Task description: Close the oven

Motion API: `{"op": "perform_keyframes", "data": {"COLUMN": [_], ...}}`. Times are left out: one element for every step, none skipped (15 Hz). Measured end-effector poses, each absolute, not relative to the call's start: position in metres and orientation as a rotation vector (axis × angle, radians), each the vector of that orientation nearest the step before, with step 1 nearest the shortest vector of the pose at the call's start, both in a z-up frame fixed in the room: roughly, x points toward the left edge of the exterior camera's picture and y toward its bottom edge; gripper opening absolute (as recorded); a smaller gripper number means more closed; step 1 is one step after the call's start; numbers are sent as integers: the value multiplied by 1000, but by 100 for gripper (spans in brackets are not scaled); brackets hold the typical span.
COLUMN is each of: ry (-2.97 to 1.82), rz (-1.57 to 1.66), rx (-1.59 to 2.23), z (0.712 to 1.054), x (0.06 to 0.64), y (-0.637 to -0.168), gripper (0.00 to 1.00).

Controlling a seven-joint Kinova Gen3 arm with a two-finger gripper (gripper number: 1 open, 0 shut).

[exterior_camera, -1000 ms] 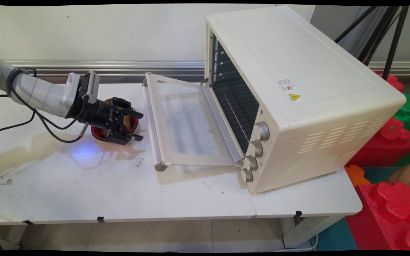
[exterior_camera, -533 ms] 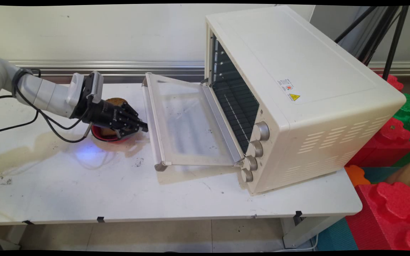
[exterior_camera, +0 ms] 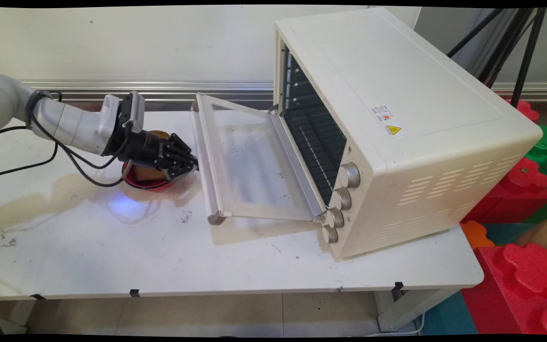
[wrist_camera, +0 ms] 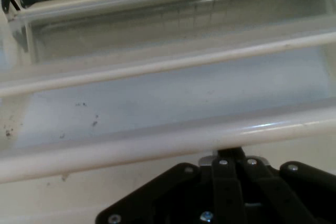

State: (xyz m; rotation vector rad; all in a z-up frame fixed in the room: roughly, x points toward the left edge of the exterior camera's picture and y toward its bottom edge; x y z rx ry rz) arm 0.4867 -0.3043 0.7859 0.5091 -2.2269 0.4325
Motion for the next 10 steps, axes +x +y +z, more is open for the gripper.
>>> {"op": "perform_keyframes", "data": {"ry": [-2220, -2211, -2201, -2191, -2180, -2168, -2156, -2146, -2135, -2127], "rz": [432, 432, 433, 433, 435, 437, 440, 442, 444, 445], "rx": [511, 512, 513, 513, 513, 513, 512, 510, 508, 506], "z": [787, 788, 790, 792, 795, 799, 802, 805, 808, 811], "x": [485, 483, 481, 479, 477, 474, 472, 469, 466, 463], "y": [-305, -307, -308, -309, -311, -312, -314, -316, -318, -320], "gripper": [0, 0, 0, 0, 0, 0, 0, 0, 0, 0]}}
